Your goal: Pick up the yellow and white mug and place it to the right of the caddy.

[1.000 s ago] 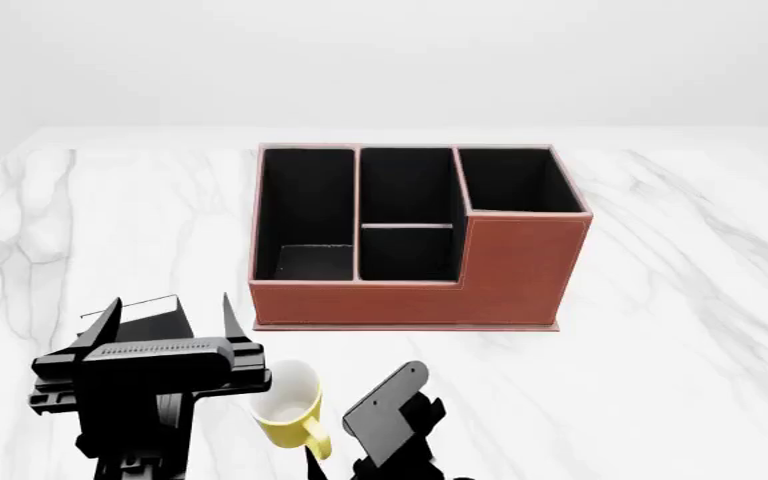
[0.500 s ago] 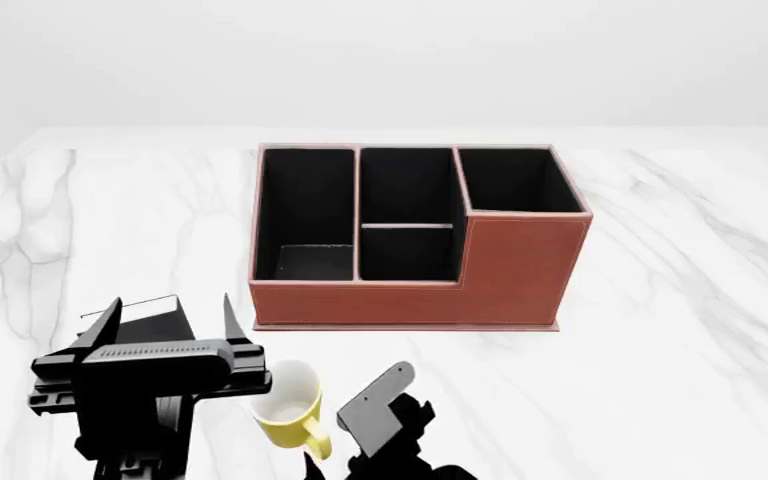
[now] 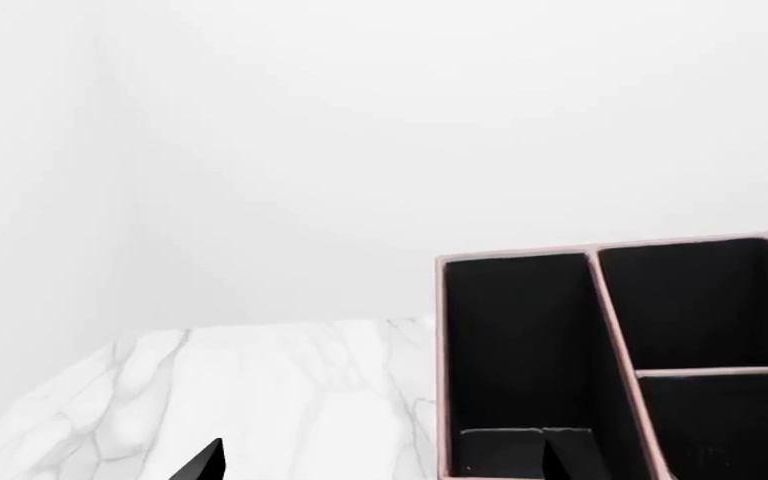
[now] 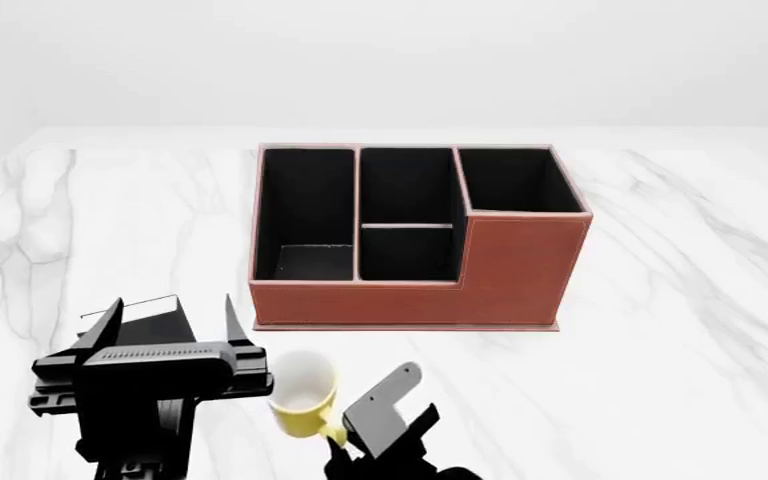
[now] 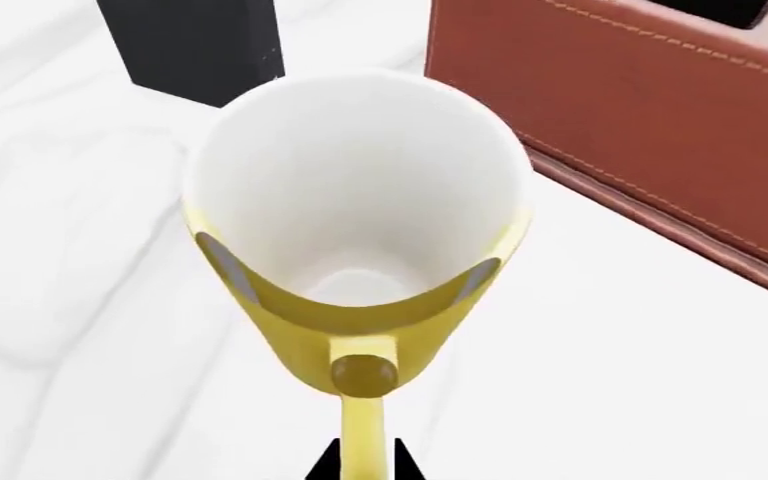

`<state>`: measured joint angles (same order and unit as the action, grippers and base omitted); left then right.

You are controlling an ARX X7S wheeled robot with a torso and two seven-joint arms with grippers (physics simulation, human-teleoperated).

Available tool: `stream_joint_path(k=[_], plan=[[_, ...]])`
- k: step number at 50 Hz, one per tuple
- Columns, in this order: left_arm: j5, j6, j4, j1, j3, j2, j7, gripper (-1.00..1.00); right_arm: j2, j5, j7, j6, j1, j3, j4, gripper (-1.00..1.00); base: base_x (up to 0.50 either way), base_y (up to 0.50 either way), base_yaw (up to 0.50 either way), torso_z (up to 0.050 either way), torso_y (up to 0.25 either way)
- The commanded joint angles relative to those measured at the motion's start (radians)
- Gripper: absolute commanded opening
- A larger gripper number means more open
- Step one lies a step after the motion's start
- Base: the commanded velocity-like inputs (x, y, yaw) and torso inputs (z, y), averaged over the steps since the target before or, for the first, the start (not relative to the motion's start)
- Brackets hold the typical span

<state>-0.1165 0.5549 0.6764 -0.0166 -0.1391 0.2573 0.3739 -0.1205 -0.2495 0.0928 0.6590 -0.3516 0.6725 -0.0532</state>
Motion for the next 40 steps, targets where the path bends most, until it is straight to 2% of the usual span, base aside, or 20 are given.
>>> stream_joint_path(k=[1, 16, 40], plan=[[-0.002, 0.0, 0.005, 0.002, -0.005, 0.005, 0.006, 1.0, -0.044, 0.0, -0.039, 0.035, 0.028, -0.026, 0.139, -1.0, 0.0, 0.0, 0.0, 0.0, 0.0], [-0.004, 0.007, 0.016, 0.001, -0.011, 0.01, 0.016, 1.0, -0.128, -0.025, -0.097, 0.108, 0.107, -0.066, 0.389, -1.0, 0.0, 0.0, 0.0, 0.0, 0.001], [-0.006, 0.015, 0.025, -0.002, -0.019, 0.019, 0.031, 1.0, -0.214, -0.073, -0.165, 0.159, 0.179, -0.201, 0.549, -1.0, 0.0, 0.0, 0.0, 0.0, 0.0]])
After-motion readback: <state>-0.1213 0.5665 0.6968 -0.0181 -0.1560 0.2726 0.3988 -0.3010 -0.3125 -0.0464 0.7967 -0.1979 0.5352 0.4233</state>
